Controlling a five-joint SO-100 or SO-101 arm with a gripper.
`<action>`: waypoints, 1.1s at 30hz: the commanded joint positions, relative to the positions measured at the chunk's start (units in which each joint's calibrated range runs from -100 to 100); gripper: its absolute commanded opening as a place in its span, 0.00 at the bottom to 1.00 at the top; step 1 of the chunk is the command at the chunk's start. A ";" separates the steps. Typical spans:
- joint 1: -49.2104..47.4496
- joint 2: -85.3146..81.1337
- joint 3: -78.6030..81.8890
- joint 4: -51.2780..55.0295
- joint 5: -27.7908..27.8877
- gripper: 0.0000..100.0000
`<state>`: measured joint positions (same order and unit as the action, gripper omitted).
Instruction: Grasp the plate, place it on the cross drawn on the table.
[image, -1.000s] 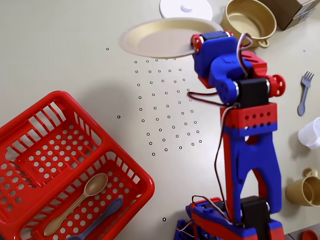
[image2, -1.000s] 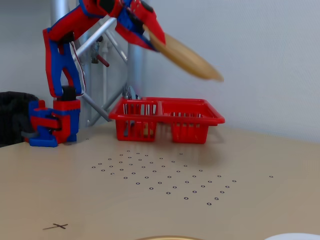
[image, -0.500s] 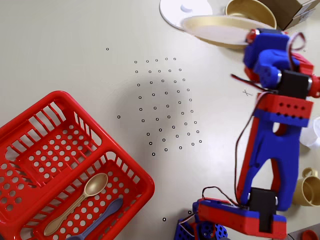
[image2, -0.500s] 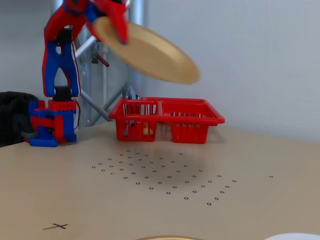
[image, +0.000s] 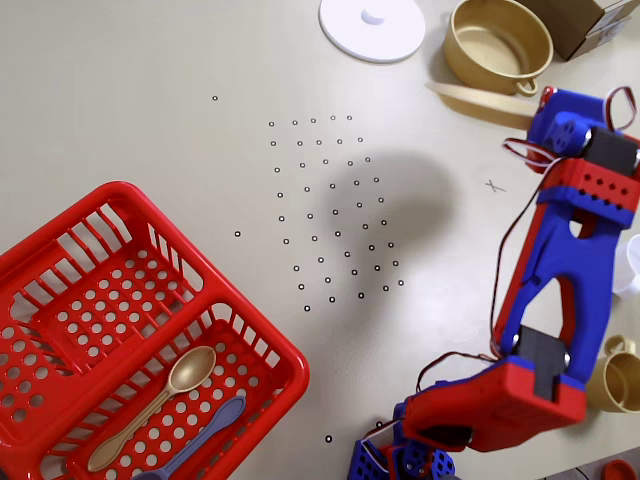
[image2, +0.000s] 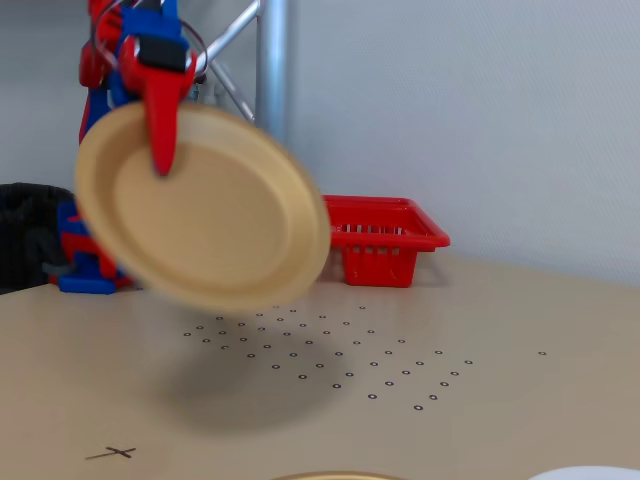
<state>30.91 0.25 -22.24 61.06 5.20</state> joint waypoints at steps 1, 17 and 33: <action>1.47 1.02 -8.67 -0.90 -0.83 0.00; 5.99 20.80 -29.71 2.81 -0.93 0.00; 8.72 26.97 -31.43 4.09 1.95 0.00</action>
<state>38.19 29.41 -48.10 65.14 6.23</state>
